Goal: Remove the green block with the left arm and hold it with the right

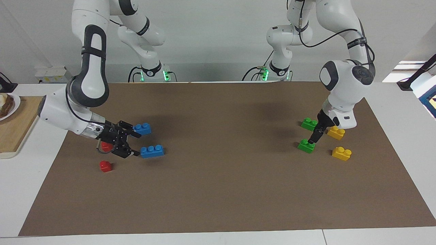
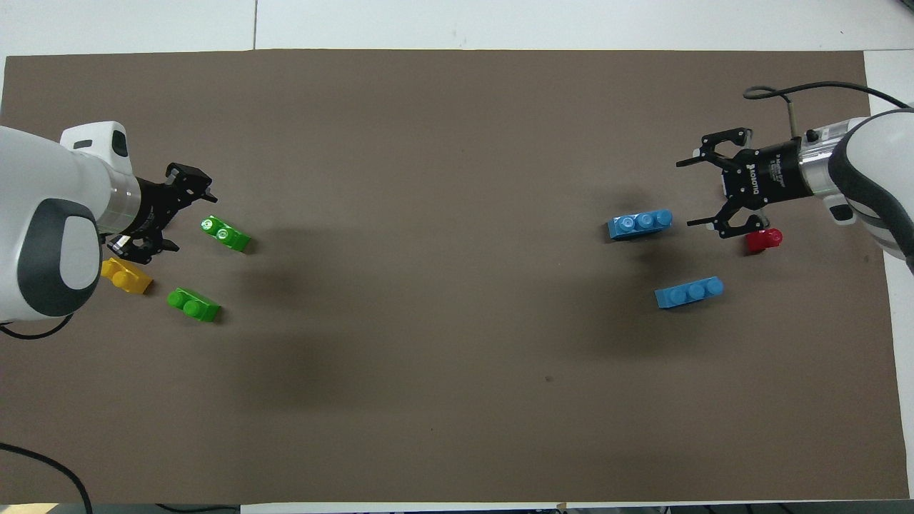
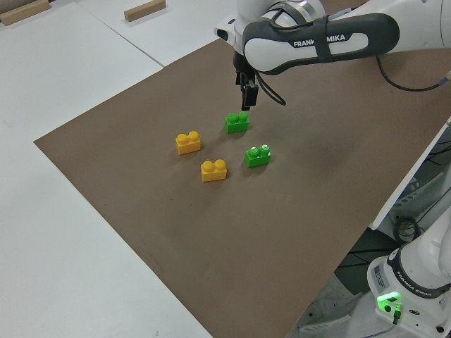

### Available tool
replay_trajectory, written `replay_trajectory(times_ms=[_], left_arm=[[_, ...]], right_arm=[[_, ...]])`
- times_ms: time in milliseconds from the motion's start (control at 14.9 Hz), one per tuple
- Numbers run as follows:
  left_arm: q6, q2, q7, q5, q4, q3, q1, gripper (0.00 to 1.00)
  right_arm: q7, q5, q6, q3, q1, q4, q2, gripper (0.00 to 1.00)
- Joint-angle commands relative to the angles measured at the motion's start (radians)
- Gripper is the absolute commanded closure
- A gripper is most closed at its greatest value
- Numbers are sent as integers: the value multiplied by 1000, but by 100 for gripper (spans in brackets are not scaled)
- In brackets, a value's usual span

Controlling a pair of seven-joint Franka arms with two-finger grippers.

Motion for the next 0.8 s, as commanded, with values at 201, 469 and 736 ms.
replay_trajectory(times_ms=[201, 469, 736], left_arm=[[-244, -44, 464, 40, 161, 8, 18, 0], [-291, -119, 570, 57, 164, 8, 29, 0], [-353, -154, 746, 57, 163, 8, 29, 0]], right_arm=[[-211, -266, -106, 8, -8, 194, -26, 3], [-411, -412, -175, 17, 3, 260, -85, 3], [-639, -493, -258, 20, 17, 266, -182, 3]])
